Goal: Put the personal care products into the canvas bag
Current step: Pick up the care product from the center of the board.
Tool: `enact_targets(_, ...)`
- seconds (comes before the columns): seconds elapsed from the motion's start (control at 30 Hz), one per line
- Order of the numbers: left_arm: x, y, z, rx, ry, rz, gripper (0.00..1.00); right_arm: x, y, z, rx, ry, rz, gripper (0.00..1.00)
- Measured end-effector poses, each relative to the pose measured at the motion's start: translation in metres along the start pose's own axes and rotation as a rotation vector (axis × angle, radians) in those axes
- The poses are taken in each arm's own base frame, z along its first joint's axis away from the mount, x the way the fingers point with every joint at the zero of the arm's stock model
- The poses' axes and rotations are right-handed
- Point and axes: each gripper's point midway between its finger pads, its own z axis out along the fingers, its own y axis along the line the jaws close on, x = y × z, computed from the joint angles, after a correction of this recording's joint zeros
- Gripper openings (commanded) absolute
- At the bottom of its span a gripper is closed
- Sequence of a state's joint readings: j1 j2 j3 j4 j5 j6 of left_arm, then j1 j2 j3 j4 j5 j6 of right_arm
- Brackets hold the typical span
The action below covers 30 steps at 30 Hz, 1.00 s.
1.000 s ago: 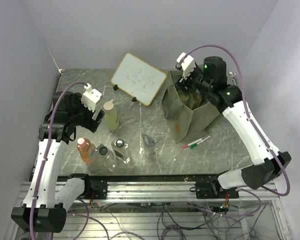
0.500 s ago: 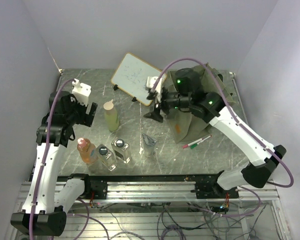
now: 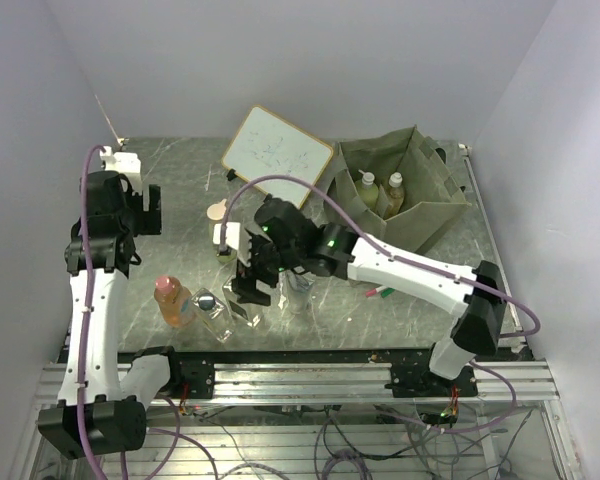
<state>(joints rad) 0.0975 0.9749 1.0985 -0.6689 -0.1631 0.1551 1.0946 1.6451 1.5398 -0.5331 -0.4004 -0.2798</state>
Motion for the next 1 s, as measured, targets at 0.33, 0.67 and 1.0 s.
enact_targets(0.33,-0.011,0.001,-0.002,0.026,-0.038,-0.057,0.99,0.026,0.001,0.041,0.097,0.102,0.073,0.85)
enact_targets(0.67,-0.014,-0.003,-0.008,0.052,-0.073,-0.058,0.99,0.059,-0.012,0.063,0.199,0.188,0.176,0.66)
enact_targets(1.0,-0.014,-0.005,-0.007,0.064,-0.077,-0.058,0.99,0.069,-0.009,0.068,0.218,0.21,0.237,0.5)
